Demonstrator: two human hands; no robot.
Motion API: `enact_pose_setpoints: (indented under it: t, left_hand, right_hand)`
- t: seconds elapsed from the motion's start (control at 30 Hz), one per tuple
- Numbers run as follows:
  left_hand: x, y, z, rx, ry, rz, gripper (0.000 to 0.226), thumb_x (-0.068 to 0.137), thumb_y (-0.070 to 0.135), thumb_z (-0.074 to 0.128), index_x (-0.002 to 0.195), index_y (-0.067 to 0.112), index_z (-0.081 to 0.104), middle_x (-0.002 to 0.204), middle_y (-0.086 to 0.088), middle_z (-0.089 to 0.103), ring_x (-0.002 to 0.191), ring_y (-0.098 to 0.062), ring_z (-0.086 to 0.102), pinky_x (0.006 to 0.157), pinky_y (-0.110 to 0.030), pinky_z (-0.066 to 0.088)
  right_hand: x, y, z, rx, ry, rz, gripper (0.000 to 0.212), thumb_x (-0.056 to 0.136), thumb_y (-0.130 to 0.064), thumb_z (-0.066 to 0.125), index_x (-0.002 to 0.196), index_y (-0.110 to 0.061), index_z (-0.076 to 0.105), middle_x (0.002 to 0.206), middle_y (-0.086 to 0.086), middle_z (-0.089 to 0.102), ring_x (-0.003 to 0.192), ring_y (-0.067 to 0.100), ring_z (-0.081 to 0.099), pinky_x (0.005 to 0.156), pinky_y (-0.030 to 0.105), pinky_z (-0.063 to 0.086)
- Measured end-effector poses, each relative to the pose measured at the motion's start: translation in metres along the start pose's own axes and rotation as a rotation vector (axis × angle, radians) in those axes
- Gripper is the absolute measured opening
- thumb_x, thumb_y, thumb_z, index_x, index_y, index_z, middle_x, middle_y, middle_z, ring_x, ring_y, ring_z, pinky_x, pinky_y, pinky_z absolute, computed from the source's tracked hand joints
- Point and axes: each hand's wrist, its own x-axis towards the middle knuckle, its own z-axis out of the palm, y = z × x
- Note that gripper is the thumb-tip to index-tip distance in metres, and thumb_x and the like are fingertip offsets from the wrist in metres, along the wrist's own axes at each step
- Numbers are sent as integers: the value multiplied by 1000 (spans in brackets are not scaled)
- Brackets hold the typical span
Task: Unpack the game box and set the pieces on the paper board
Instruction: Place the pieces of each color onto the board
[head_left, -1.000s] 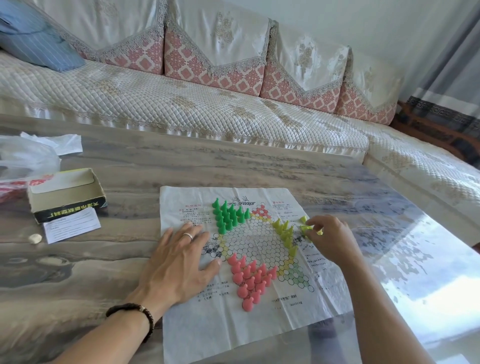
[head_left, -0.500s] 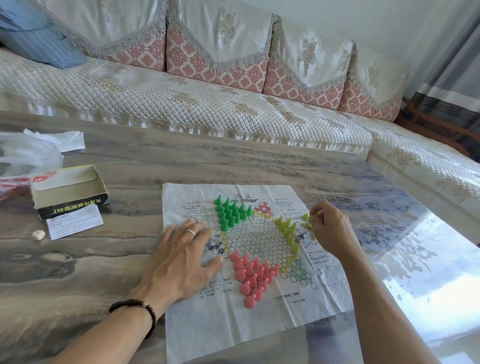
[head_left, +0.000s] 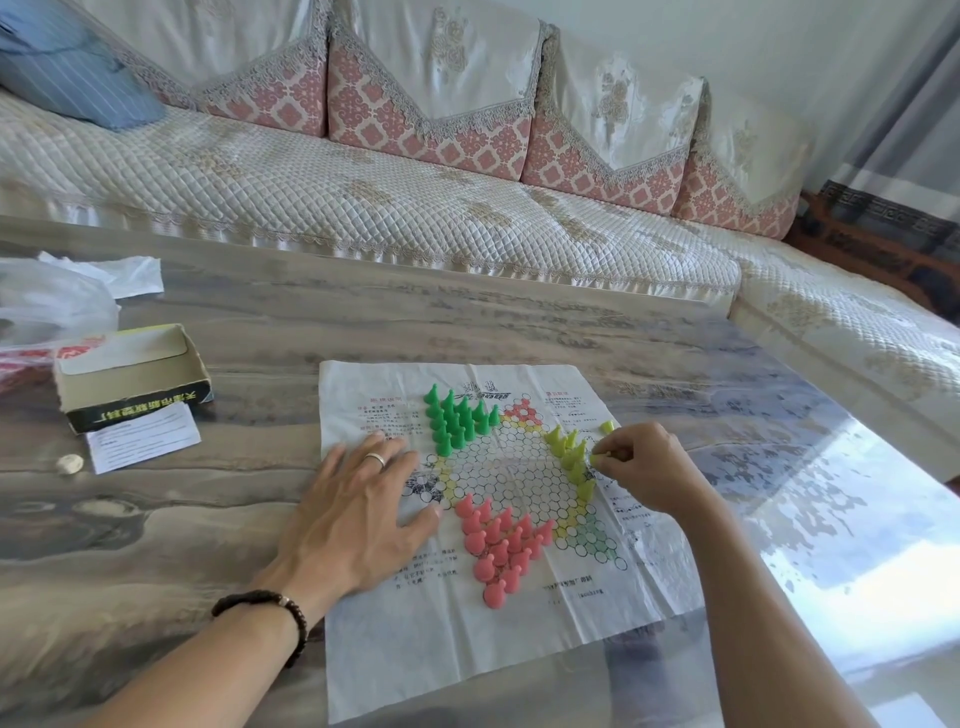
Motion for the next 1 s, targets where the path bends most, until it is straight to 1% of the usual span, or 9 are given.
enact_pose_setpoints:
  t: [0.13, 0.3, 0.47, 0.6, 0.7, 0.77, 0.83, 0.93, 1.0]
  left_hand:
    - [0, 1, -1, 9, -13, -6, 82, 79, 69, 15, 145, 24, 34, 156, 1, 27, 146, -15, 14, 120, -38, 12]
    - [1, 0, 1, 17, -20, -13, 86, 76, 71, 11, 145, 25, 33, 156, 2, 27, 147, -15, 13, 120, -40, 13]
    - [1, -1, 2, 8, -17, -4, 86, 77, 71, 12, 144, 23, 36, 156, 1, 28, 146, -16, 15, 120, -40, 13]
    - [2, -1, 2, 7, -13, 1, 85, 77, 70, 13, 143, 23, 37, 155, 2, 30, 146, -16, 16, 119, -41, 14]
    - [1, -1, 2, 7, -10, -1, 83, 78, 70, 14, 143, 24, 37, 155, 2, 30, 146, -16, 16, 119, -41, 13]
    - [1, -1, 2, 3, -12, -4, 83, 78, 70, 15, 144, 24, 36, 155, 2, 29, 146, -16, 15, 119, -41, 13]
    - [2, -1, 3, 2, -15, -7, 83, 78, 70, 15, 144, 24, 35, 155, 2, 28, 146, -16, 15, 120, -41, 13]
    - [2, -2, 4, 11, -11, -6, 83, 78, 70, 15, 144, 24, 36, 155, 1, 30, 146, -16, 16, 119, -41, 14]
    - [1, -3, 4, 16, -11, -7, 83, 78, 70, 15, 144, 25, 36, 155, 2, 30, 146, -16, 16, 119, -41, 14]
  right_hand:
    - [1, 0, 3, -20, -32, 7, 6, 83, -15, 71, 88, -18, 72, 68, -7, 62, 59, 2, 52, 51, 9, 35]
    - [2, 1, 5, 2, -26, 20, 4, 80, -15, 74, 82, -16, 71, 68, -5, 64, 60, 3, 55, 52, 11, 38]
    - [2, -1, 6, -3, -16, 1, 3, 80, -14, 73, 81, -16, 71, 64, -9, 59, 56, 1, 50, 51, 10, 35]
    - [2, -1, 6, -16, -14, -16, 4, 80, -16, 73, 81, -18, 71, 65, -7, 58, 57, 2, 49, 53, 13, 35]
    - [0, 1, 5, 5, -16, -12, 5, 80, -16, 74, 83, -19, 71, 67, -6, 61, 58, 3, 51, 54, 14, 36]
    - [-1, 5, 3, 41, -12, -8, 9, 79, -16, 75, 86, -20, 70, 72, -4, 65, 63, 6, 56, 57, 15, 39]
    - [-3, 9, 0, 63, 26, -1, 10, 80, -17, 75, 88, -21, 69, 74, -4, 66, 67, 8, 59, 59, 17, 41]
    - [-5, 17, -5, 54, 177, 55, 8, 83, -11, 68, 86, -18, 71, 73, -5, 67, 70, 10, 60, 60, 20, 42]
    - [-8, 23, -9, 32, 275, 110, 14, 83, -7, 62, 82, -17, 72, 73, -6, 67, 75, 16, 61, 67, 27, 47]
